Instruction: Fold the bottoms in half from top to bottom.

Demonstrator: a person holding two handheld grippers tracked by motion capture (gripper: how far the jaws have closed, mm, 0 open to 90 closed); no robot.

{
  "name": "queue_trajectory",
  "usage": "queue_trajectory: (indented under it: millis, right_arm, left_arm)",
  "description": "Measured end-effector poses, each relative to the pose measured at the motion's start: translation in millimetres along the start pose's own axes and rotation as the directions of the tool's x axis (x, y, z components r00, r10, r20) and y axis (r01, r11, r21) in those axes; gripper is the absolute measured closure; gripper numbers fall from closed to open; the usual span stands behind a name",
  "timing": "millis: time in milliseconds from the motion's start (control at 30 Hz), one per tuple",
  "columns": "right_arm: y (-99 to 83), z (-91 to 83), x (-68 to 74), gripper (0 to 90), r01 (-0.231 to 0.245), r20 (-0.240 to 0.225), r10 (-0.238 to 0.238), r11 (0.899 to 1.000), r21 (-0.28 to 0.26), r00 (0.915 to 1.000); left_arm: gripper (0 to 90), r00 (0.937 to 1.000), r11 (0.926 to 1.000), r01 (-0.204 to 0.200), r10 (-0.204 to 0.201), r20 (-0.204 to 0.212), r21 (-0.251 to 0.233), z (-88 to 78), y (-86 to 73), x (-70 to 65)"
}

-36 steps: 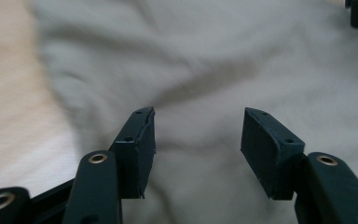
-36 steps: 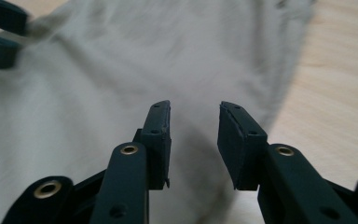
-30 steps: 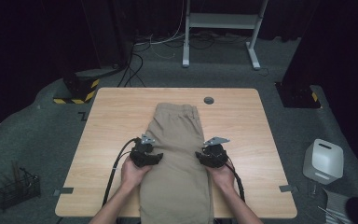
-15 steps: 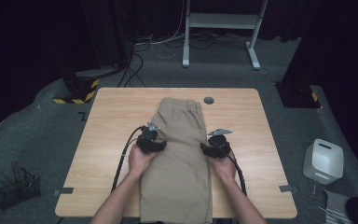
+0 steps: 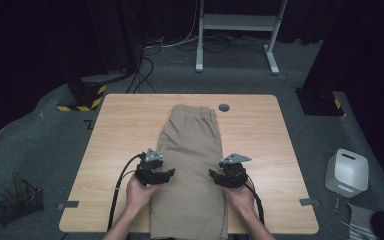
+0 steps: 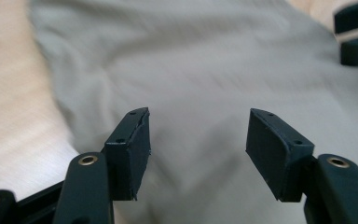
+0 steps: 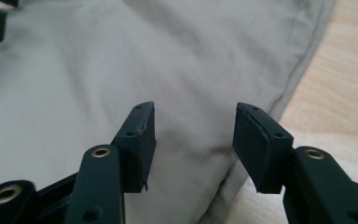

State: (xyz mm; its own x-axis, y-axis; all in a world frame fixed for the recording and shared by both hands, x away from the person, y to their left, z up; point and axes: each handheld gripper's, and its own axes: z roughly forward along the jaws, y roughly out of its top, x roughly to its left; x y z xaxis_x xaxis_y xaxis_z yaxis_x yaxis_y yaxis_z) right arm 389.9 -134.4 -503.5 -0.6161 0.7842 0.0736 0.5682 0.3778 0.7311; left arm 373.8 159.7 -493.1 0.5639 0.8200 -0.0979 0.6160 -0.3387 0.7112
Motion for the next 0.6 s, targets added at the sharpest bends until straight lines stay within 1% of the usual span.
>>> queue_trajectory:
  millis: [67, 100, 133, 167, 233, 267, 300, 333, 400, 467, 500, 567, 600]
  right_arm:
    - [-3.1, 3.9, 0.6, 48.4, -0.001, 0.013, 0.001, 1.0, 0.028, 0.9999]
    - [-3.8, 5.3, 0.4, 48.5, -0.003, 0.019, 0.002, 0.999, 0.039, 0.9998]
    - [-4.4, 7.4, -1.0, 48.5, 0.006, 0.03, -0.008, 0.999, 0.052, 0.9995]
    - [-4.7, 8.3, -1.5, 48.5, -0.001, 0.037, -0.001, 0.998, 0.059, 0.9993]
    - [-6.0, 11.0, -4.3, 48.9, 0.001, 0.058, -0.005, 0.998, 0.069, 0.9983]
    - [-7.1, 11.5, -5.1, 49.2, 0.007, 0.071, -0.011, 0.998, 0.056, 0.9974]
    - [-7.0, 12.2, -6.0, 49.0, 0.016, 0.08, -0.02, 0.998, 0.053, 0.9966]
    - [-6.4, 12.8, -6.9, 49.0, 0.015, 0.082, -0.02, 0.998, 0.053, 0.9964]
    - [-3.9, 14.8, -9.9, 48.6, 0.016, 0.084, -0.021, 0.998, 0.057, 0.9962]
    - [0.9, 16.6, -12.7, 48.2, 0.021, 0.078, -0.027, 0.997, 0.08, 0.9966]
    - [3.4, 17.5, -14.3, 47.9, 0.024, 0.072, -0.031, 0.995, 0.092, 0.9969]
    - [6.9, 19.5, -19.1, 47.5, 0.018, 0.076, -0.026, 0.995, 0.102, 0.9968]
    - [8.1, 19.9, -20.5, 46.7, 0.011, 0.082, -0.02, 0.994, 0.106, 0.9964]
  left_arm:
    - [39.8, 0.9999, 0.9998, -0.011, 0.011, -0.004, 0.018, 5.4, -5.4, -2.5]
    - [39.8, 0.9999, 0.9996, -0.008, 0.009, -0.005, 0.026, 9.1, -8.2, -2.5]
    - [39.9, 1.0, 0.9995, -0.006, 0.007, -0.005, 0.031, 11.3, -9.1, -1.8]
    - [39.8, 1.0, 0.9992, -0.004, 0.004, -0.003, 0.039, 13.8, -9.6, -1.2]
    - [39.8, 0.9998, 0.9988, -0.017, 0.018, -0.011, 0.046, 17.7, -8.6, 0.0]
    - [39.8, 0.9994, 0.9984, -0.028, 0.029, -0.017, 0.049, 19.3, -7.4, 1.5]
    - [39.9, 0.9994, 0.9985, -0.026, 0.027, -0.02, 0.049, 21.1, -6.5, 2.1]
    - [40.0, 0.9991, 0.9984, -0.032, 0.033, -0.026, 0.047, 22.7, -5.3, 2.8]
    - [40.1, 0.9988, 0.9989, -0.032, 0.033, -0.037, 0.034, 26.5, -3.2, 4.1]
    - [40.2, 0.9985, 0.9994, -0.029, 0.03, -0.047, 0.02, 30.3, -1.3, 5.5]
    - [40.2, 0.9977, 0.9992, -0.037, 0.037, -0.056, 0.014, 32.1, -0.2, 6.4]
    - [40.2, 0.9979, 0.9996, -0.029, 0.029, -0.058, 0.005, 35.1, 1.4, 6.5]
    - [40.1, 0.9976, 0.9995, -0.031, 0.032, -0.062, 0.012, 35.8, 3.0, 6.5]
